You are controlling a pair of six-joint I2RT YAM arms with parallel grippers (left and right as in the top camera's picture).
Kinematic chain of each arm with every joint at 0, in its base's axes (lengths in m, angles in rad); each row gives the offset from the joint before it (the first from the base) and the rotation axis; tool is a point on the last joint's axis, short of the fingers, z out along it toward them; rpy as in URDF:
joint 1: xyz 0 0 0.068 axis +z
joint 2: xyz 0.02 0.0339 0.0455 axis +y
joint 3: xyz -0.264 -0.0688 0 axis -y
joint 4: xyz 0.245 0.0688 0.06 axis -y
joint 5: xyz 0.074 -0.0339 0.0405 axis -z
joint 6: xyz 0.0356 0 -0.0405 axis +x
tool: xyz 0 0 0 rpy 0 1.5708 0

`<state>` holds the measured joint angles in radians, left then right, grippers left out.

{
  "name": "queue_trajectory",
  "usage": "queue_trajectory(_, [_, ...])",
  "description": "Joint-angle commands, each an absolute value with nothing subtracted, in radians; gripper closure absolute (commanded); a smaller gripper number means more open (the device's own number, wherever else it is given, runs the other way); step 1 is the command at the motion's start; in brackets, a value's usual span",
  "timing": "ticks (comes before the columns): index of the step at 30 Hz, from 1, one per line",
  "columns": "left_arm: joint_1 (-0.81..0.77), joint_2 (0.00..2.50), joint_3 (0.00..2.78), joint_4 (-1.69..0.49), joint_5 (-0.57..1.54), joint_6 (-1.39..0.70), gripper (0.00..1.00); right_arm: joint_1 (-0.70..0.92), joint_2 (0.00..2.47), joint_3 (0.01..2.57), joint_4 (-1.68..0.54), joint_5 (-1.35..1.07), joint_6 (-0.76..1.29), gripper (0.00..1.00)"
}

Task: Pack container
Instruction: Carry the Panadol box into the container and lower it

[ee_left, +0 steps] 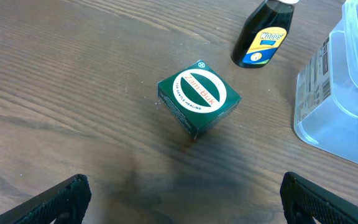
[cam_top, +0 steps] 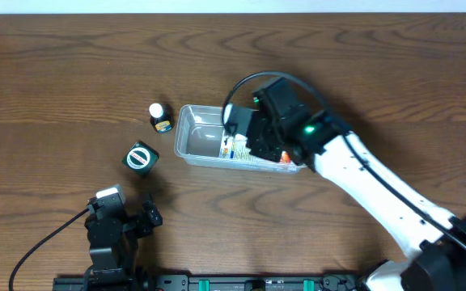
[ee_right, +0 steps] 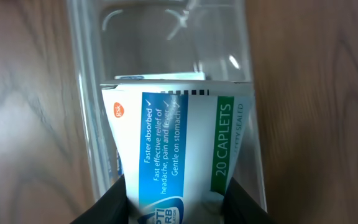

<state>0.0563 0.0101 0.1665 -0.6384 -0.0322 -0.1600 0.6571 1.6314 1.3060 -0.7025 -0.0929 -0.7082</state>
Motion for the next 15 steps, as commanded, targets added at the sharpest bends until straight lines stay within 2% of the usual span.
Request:
queue_trajectory(1, [0.06, 0.007, 0.154, -0.642, -0.034, -0.154, 0.02, 0.667, 1.674, 1.31, -0.685, -0.077, -0.876, 0.85])
queue_trajectory(8, [0.06, 0.007, 0.154, -0.642, -0.034, -0.154, 0.02, 0.625, 1.722, 1.31, -0.655, -0.026, -0.995, 0.88])
queue_trajectory(11, [0.06, 0.007, 0.154, -0.642, -0.034, -0.154, 0.02, 0.596, 1.722, 1.31, -0.638, -0.027, -1.024, 0.87])
queue_trajectory(14, [0.06, 0.007, 0.154, -0.642, -0.034, -0.154, 0.02, 0.57, 1.722, 1.31, -0.615, -0.031, -1.027, 0.81])
queue_trajectory(15, [0.06, 0.007, 0.154, -0.642, -0.034, -0.154, 0.02, 0.565, 1.722, 1.31, -0.611, -0.036, -1.027, 0.72])
